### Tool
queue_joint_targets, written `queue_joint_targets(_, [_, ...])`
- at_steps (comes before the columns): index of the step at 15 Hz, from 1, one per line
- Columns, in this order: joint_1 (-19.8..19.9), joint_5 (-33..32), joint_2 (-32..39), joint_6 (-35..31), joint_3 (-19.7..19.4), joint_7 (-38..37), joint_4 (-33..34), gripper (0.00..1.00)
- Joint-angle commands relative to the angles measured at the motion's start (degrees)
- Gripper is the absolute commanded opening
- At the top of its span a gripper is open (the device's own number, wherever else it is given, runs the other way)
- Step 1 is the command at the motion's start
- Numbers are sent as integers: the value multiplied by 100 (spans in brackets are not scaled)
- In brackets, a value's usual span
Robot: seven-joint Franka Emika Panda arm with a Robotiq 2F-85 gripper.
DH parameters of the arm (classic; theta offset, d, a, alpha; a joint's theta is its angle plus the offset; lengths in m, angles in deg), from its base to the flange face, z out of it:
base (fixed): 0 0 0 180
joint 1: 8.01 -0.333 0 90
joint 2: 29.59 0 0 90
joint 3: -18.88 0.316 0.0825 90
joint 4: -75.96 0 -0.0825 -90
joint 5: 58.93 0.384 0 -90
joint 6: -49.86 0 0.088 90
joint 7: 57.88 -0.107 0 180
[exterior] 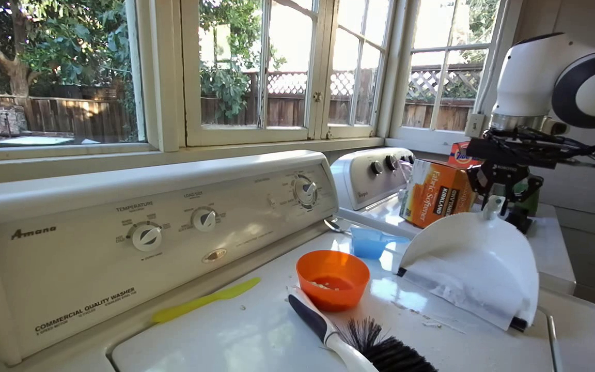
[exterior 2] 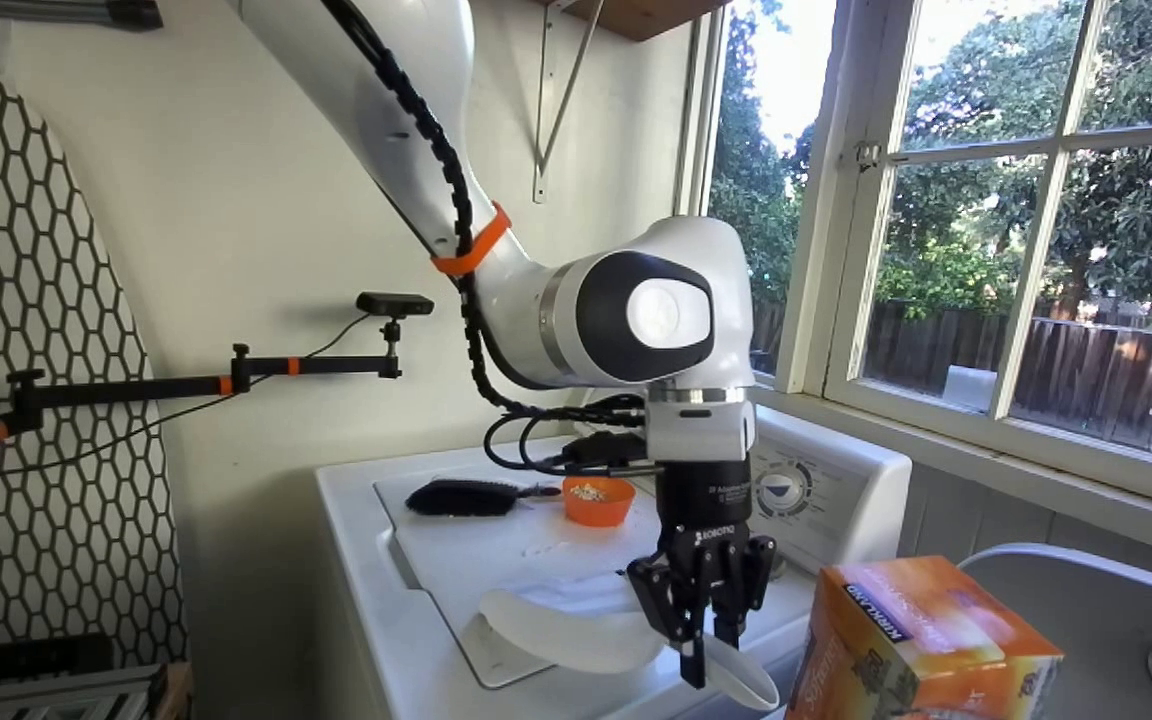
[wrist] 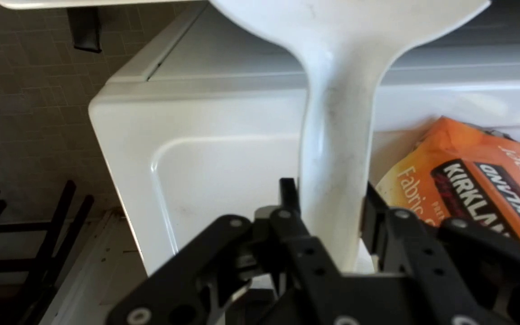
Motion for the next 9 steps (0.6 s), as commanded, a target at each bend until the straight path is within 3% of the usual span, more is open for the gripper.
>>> queue_joint_targets(1, [80,-100,-222,306,-74,-40,-7,10])
queue_joint_targets(9, [114,-154,-35,299,-34,-76,236,10])
